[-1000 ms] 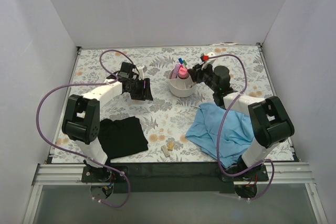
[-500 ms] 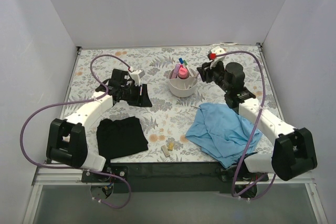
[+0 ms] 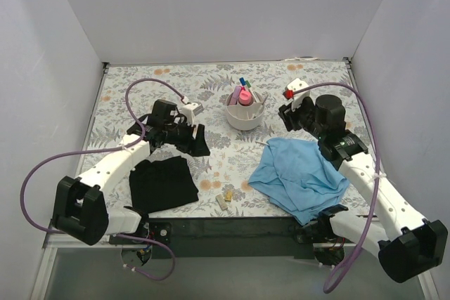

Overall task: Sort the stationery into containers
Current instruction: Pick up the stationery from the corner of the board.

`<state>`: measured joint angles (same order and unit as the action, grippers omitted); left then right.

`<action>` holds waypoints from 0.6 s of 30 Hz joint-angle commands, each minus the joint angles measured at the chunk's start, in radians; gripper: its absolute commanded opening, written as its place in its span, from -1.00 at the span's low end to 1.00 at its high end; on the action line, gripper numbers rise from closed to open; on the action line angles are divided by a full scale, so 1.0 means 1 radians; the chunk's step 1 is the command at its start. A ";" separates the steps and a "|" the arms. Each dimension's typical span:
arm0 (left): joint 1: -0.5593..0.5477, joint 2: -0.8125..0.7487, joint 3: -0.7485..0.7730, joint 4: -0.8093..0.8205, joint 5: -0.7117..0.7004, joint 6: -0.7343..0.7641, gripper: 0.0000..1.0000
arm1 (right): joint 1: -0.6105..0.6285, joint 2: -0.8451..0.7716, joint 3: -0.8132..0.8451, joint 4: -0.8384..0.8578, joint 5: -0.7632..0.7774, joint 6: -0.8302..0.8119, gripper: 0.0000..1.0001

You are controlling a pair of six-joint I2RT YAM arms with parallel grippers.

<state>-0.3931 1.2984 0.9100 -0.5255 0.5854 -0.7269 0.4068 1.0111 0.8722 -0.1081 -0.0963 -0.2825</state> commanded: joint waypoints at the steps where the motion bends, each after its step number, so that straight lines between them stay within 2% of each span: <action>1: -0.041 -0.063 -0.002 -0.025 0.018 0.050 0.24 | -0.003 -0.058 -0.015 -0.097 0.050 -0.115 0.13; 6: -0.147 -0.057 -0.005 -0.117 0.016 0.162 0.26 | -0.020 -0.111 -0.035 -0.163 0.011 -0.086 0.14; 7: -0.159 -0.051 0.001 -0.172 0.042 0.229 0.28 | -0.031 -0.130 -0.045 -0.168 0.004 -0.086 0.14; 10: -0.207 -0.048 0.015 -0.231 0.028 0.315 0.46 | -0.066 -0.140 -0.042 -0.196 0.023 -0.086 0.14; 13: -0.250 -0.034 0.001 -0.211 -0.007 0.327 0.49 | -0.079 -0.149 -0.055 -0.205 0.023 -0.086 0.14; 18: -0.337 0.005 -0.033 -0.133 -0.148 0.262 0.53 | -0.082 -0.157 -0.070 -0.216 -0.031 -0.084 0.15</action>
<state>-0.6678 1.2835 0.9054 -0.6983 0.5507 -0.4679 0.3290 0.8757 0.8143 -0.3141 -0.0883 -0.3603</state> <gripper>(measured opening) 0.761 0.568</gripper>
